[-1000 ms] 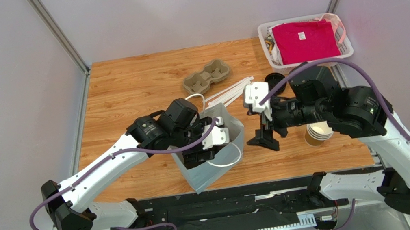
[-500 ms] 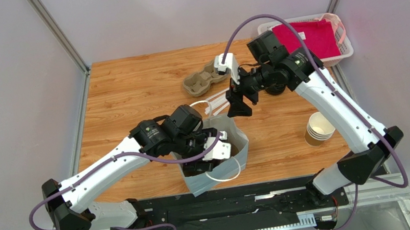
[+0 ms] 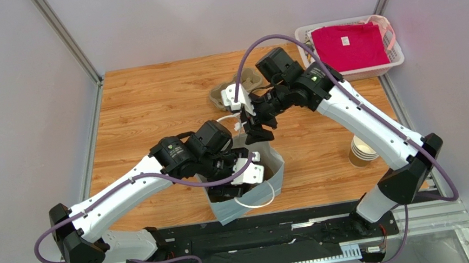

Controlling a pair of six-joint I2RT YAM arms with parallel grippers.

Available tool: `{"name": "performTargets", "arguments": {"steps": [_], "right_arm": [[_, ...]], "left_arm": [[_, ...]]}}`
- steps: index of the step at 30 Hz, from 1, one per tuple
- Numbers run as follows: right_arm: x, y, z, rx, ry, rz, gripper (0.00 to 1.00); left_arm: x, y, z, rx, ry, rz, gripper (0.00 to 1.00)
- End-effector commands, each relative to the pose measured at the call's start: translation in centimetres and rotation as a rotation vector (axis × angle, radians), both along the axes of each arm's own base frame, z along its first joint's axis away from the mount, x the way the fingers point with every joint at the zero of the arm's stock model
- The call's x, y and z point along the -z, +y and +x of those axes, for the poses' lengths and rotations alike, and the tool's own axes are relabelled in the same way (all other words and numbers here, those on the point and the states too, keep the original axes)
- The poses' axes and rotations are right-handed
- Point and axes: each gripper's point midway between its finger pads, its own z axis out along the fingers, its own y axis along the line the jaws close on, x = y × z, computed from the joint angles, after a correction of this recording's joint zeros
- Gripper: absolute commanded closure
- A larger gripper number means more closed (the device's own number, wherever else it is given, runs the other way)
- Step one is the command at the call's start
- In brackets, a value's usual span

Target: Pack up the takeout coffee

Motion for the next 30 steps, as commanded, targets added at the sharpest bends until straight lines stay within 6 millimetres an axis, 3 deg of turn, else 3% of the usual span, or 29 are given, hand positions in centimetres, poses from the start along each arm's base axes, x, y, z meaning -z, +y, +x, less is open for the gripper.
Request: {"name": "performTargets", "arguments": {"steps": [1,2,3,5,7,9,10,15,20,30], "right_arm": [[0.9,1.8,1.4,-0.027,-0.030,0.000,0.59],[1.0,1.8,1.6,-0.015,-0.028,-0.006,0.68],[0.7,1.9,2.0,0.018,-0.026,-0.007,0.87],[0.0,1.7,2.5,0.077,-0.026,0.000,1.00],[-1.2,1.5,2.3,0.130,-0.012,0.033,1.00],[-1.1,1.4,2.1,0.150,-0.008,0.052,1.00],[-2.2,1.0,1.6,0.175,-0.010,0.086,1.00],[-3.3,0.5,1.0,0.229,-0.022,0.155,1.00],[-2.8,-0.1,-0.2,0.248,-0.015,0.158,1.00],[-1.9,1.0,-4.4,0.234,-0.122,0.109,1.00]], "left_arm": [[-0.5,-0.4,0.6,-0.019,-0.027,-0.014,1.00],[-0.5,-0.3,0.8,-0.039,-0.035,-0.010,1.00],[-0.6,-0.1,1.4,-0.069,-0.060,-0.005,1.00],[-0.9,0.2,2.0,-0.142,-0.077,-0.019,1.00],[-1.6,0.6,3.0,-0.214,-0.127,-0.048,1.00],[-2.4,0.8,4.2,-0.309,-0.170,-0.079,1.00],[-2.8,1.1,4.4,-0.334,-0.185,-0.095,1.00],[-4.4,1.8,6.0,-0.458,-0.255,-0.156,1.00],[-3.5,2.6,6.1,-0.460,-0.289,-0.146,1.00],[-1.7,4.4,5.9,-0.376,-0.425,-0.106,1.00]]}}
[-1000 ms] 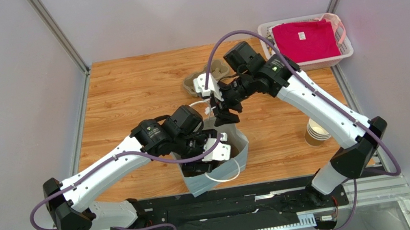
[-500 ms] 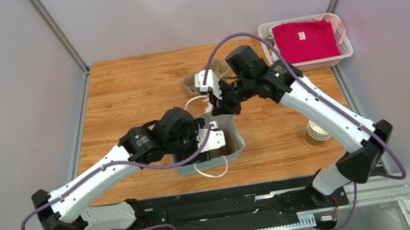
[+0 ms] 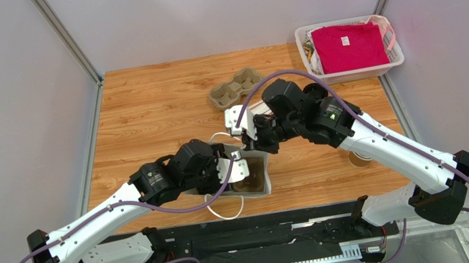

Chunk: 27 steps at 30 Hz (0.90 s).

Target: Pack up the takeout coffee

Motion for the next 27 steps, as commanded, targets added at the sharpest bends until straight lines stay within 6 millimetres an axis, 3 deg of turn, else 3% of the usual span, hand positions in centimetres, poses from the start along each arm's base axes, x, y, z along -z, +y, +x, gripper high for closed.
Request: {"name": "performTargets", "arguments": {"steps": [1,4,11,18,20,21,23,27], "right_arm": [[-2.0,0.5,-0.8,0.065,-0.094,0.043,1.00],[-2.3,0.5,-0.7,0.109,-0.121,0.044,1.00],[-3.5,-0.3,1.8,0.228,-0.260,0.024,1.00],[-3.1,-1.0,1.6,0.246,-0.337,0.021,1.00],[-2.3,-0.7,0.5,0.187,-0.297,0.005,1.00],[-2.2,-0.5,0.1,0.167,-0.280,0.000,0.97],[-1.5,-0.2,-1.0,0.112,-0.227,-0.003,0.75],[-0.4,0.0,-1.9,0.045,-0.147,-0.009,0.54]], "left_arm": [[-1.3,-0.2,0.6,0.028,-0.114,-0.024,1.00],[-0.7,0.0,0.1,0.052,-0.133,-0.006,1.00],[0.0,0.4,-0.5,0.086,-0.195,0.030,1.00],[1.0,1.3,-0.4,0.048,-0.190,0.060,1.00],[1.2,1.2,-0.6,0.058,-0.176,0.056,1.00],[1.2,1.2,-0.7,0.064,-0.177,0.057,1.00],[1.1,1.1,-0.7,0.080,-0.180,0.059,1.00],[1.3,0.9,-1.0,0.102,-0.173,0.055,1.00]]}}
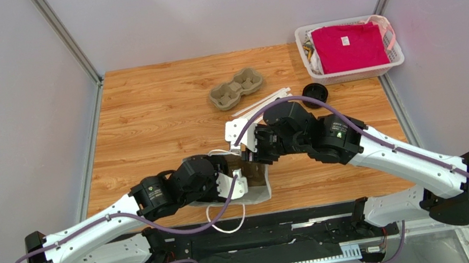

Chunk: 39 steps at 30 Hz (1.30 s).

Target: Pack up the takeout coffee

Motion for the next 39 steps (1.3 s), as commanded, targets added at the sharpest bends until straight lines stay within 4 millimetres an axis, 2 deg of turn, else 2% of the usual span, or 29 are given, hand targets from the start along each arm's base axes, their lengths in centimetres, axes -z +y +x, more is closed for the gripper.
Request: {"name": "performTargets", "arguments": {"steps": [1,10,12,14,19,23,28,39], "right_arm": [[-0.2,0.6,-1.4,-0.096,0.071,0.022,0.52],[0.1,2.4,-1.1,-0.126,0.129,0.018,0.46],[0.6,2.7,-0.6,-0.116,0.123,0.009,0.69],[0.5,2.6,0.0,-0.093,0.096,0.001,1.00],[-1.4,1.9,0.7,-0.059,-0.070,0.071,1.00],[-0.7,1.8,-1.0,-0.118,-0.156,0.057,1.00],[-1.3,1.4,-0.2,-0.068,-0.223,0.049,1.00],[-1.3,1.6,-0.7,-0.120,-0.247,0.064,1.00]], "left_arm": [[-0.5,-0.3,-0.3,0.034,-0.008,-0.020,1.00],[-0.2,-0.1,-0.6,0.030,0.006,-0.020,1.00],[-0.1,-0.1,-0.5,0.023,0.006,-0.019,1.00],[-0.3,0.1,-0.3,0.008,-0.003,-0.016,1.00],[-0.9,0.8,-0.1,-0.028,-0.018,-0.023,1.00],[-0.9,1.4,0.6,-0.065,-0.046,0.005,1.00],[-0.8,1.9,0.9,-0.079,-0.072,0.018,1.00],[1.9,0.9,1.2,-0.106,-0.031,-0.009,1.00]]}}
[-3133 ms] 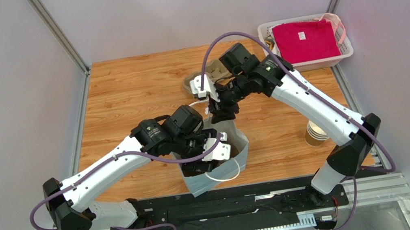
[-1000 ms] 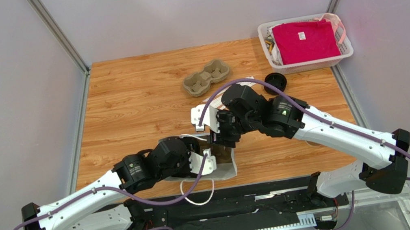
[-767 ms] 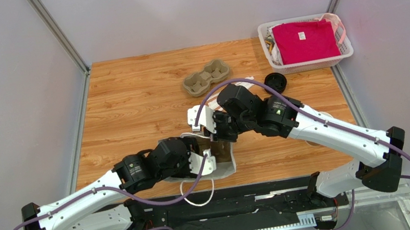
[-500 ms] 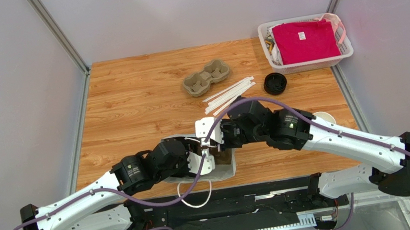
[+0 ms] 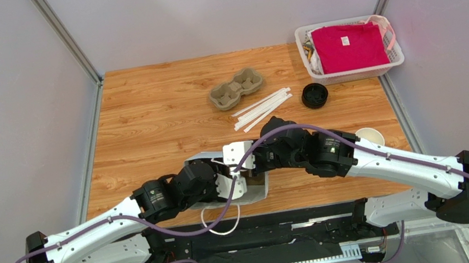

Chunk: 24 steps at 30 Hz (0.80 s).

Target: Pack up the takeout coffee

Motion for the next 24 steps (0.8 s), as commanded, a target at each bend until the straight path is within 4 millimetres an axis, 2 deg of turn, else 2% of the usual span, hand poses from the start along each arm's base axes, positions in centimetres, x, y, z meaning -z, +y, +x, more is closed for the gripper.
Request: {"name": "performTargets", "arguments": {"steps": [1,7,12,15,19,24], "right_arm": [[-3.8,0.7,-0.1,-0.038,-0.074,0.129,1.00],[-3.8,0.9,0.1,-0.044,-0.077,0.150,1.00],[-4.1,0.8,0.5,-0.041,-0.096,0.171,1.00],[-4.1,0.7,0.7,-0.038,-0.104,0.172,1.00],[-4.2,0.5,0.9,-0.032,-0.114,0.170,1.00],[-4.5,0.3,1.3,-0.021,-0.143,0.179,1.00]], "left_arm": [[1.6,-0.1,0.4,-0.047,0.030,-0.024,1.00],[3.1,-0.8,0.0,-0.038,0.090,-0.030,1.00],[3.1,-1.2,-0.6,-0.004,0.118,-0.049,1.00],[2.1,-1.3,-0.2,-0.014,0.093,-0.062,1.00],[-0.6,-1.7,-0.1,-0.009,0.078,-0.107,1.00],[-1.8,-1.2,0.1,-0.014,0.043,-0.105,1.00]]}}
